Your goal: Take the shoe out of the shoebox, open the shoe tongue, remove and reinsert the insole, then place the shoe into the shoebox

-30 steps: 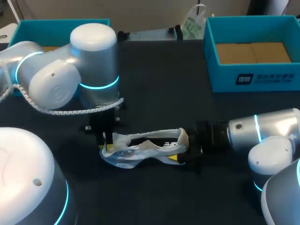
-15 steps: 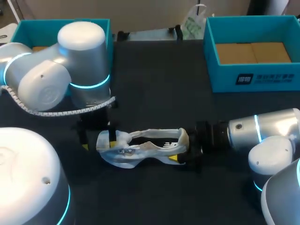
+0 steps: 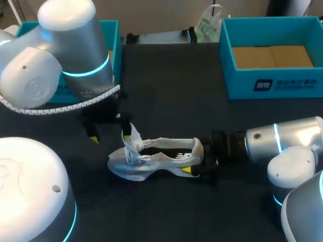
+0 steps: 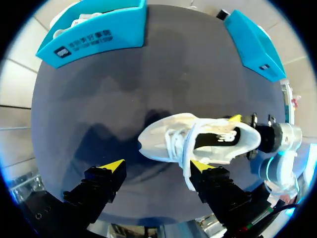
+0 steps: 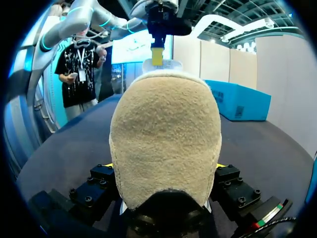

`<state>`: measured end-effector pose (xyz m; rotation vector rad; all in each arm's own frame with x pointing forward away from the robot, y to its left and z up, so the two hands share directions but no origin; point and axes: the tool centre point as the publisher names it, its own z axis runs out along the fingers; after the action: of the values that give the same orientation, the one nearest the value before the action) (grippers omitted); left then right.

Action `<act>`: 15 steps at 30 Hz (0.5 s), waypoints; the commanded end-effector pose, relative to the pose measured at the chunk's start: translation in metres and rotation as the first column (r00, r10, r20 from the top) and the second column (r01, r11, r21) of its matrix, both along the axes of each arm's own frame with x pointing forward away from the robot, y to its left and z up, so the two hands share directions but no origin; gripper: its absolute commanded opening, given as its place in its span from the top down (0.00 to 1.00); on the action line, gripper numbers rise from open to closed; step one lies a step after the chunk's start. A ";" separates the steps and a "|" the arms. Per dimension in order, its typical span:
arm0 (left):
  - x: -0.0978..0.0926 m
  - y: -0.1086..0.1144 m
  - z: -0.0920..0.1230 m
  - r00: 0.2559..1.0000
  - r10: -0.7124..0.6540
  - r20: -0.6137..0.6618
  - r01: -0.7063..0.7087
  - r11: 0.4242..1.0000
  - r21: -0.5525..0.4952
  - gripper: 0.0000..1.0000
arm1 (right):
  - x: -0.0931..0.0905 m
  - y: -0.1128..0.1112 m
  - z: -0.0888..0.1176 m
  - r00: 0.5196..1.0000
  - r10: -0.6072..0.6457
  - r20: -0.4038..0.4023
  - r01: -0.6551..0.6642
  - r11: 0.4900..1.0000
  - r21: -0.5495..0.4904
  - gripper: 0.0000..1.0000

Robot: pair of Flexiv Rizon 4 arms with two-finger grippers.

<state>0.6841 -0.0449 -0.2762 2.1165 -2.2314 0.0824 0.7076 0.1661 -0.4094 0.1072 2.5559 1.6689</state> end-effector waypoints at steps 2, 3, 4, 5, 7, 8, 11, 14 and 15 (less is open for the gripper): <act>0.005 -0.017 0.030 0.997 -0.073 -0.012 0.073 0.997 0.010 0.15 | 0.000 0.001 0.002 1.000 0.000 -0.002 0.000 1.000 -0.006 1.00; 0.005 -0.022 0.036 0.995 -0.096 -0.012 0.096 0.995 0.001 0.16 | 0.000 0.001 0.002 1.000 0.000 -0.002 0.000 1.000 -0.006 1.00; 0.005 -0.026 0.040 0.993 -0.121 -0.012 0.121 0.993 -0.002 0.16 | 0.000 0.001 0.002 1.000 0.000 -0.002 0.000 1.000 -0.006 1.00; 0.005 -0.030 0.044 0.989 -0.146 -0.011 0.146 0.989 -0.007 0.20 | 0.000 0.001 0.002 1.000 0.000 -0.002 0.000 1.000 -0.006 1.00; 0.007 -0.039 0.054 0.981 -0.196 -0.010 0.196 0.980 -0.018 0.33 | 0.000 0.001 0.002 1.000 0.000 -0.002 0.000 1.000 -0.006 1.00; 0.009 -0.043 0.059 0.976 -0.216 -0.006 0.216 0.976 -0.021 0.35 | 0.000 0.001 0.002 1.000 0.000 -0.002 0.000 1.000 -0.006 1.00; 0.012 -0.055 0.071 0.953 -0.302 -0.010 0.301 0.953 -0.024 0.41 | 0.000 0.001 0.002 1.000 0.000 -0.002 0.000 1.000 -0.006 1.00; 0.014 -0.066 0.078 0.926 -0.378 -0.003 0.378 0.926 -0.008 0.53 | 0.000 0.001 0.002 1.000 0.000 -0.002 0.000 1.000 -0.006 1.00; 0.015 -0.070 0.080 0.915 -0.403 -0.004 0.403 0.915 -0.003 0.56 | 0.000 0.001 0.002 1.000 0.000 -0.002 0.000 1.000 -0.006 1.00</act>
<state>0.6918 -0.0990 -0.2018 1.6356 -2.5745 0.1411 0.7076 0.1661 -0.4094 0.1072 2.5560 1.6689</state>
